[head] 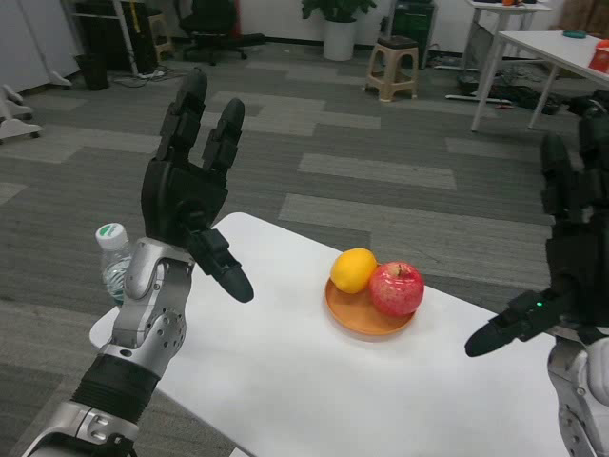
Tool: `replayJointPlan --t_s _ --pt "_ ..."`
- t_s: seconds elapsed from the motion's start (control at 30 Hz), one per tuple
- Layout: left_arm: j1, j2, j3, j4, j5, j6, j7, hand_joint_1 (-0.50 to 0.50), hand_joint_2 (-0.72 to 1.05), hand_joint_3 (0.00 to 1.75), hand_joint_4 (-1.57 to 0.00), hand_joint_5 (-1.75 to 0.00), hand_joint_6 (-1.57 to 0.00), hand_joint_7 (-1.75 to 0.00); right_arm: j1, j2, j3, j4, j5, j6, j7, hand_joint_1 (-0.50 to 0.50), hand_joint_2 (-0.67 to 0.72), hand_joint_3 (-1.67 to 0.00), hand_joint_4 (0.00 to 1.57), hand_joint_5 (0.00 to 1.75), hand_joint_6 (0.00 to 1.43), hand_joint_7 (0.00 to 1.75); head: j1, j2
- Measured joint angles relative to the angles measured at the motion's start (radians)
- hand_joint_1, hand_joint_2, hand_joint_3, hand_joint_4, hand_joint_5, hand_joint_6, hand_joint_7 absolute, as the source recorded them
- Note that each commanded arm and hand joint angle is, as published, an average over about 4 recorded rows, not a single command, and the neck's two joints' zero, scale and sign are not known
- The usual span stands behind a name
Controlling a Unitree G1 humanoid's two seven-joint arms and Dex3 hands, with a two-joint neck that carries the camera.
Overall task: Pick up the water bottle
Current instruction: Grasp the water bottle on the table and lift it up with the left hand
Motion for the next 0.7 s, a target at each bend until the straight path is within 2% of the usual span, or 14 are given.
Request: replayJointPlan --t_s 0.27,0.43,0.57,0.7 --pt "0.052 0.001 0.095 -0.055 0.007 0.005 0.011 -0.5 -0.72 0.07 0.0 -0.1 0.0 0.0 -0.001 0.0 0.0 0.031 0.0 0.0 0.0 -0.17 0.66 0.0 0.0 0.0 0.0 0.0 0.281 -0.002" --pt "0.075 0.001 0.123 -0.081 0.017 0.005 0.023 -0.5 -0.72 0.09 0.0 -0.1 0.0 0.0 -0.001 0.0 0.0 0.046 0.0 0.0 0.001 -0.17 0.66 0.0 0.0 0.0 0.0 0.0 0.347 0.002" --pt "0.08 0.001 0.142 -0.096 0.024 0.005 0.027 -0.5 -0.72 0.0 0.0 -0.05 0.0 0.0 -0.002 0.0 0.003 0.059 0.0 0.0 0.0 -0.17 0.65 0.0 0.0 0.0 0.0 0.0 0.406 0.008" --pt "0.088 -0.002 0.163 -0.111 0.03 0.006 0.028 -0.5 -0.72 0.04 0.0 -0.05 0.0 0.0 -0.004 0.0 0.004 0.063 0.0 0.0 0.0 -0.17 0.65 0.0 0.0 0.0 0.0 0.0 0.438 0.012"
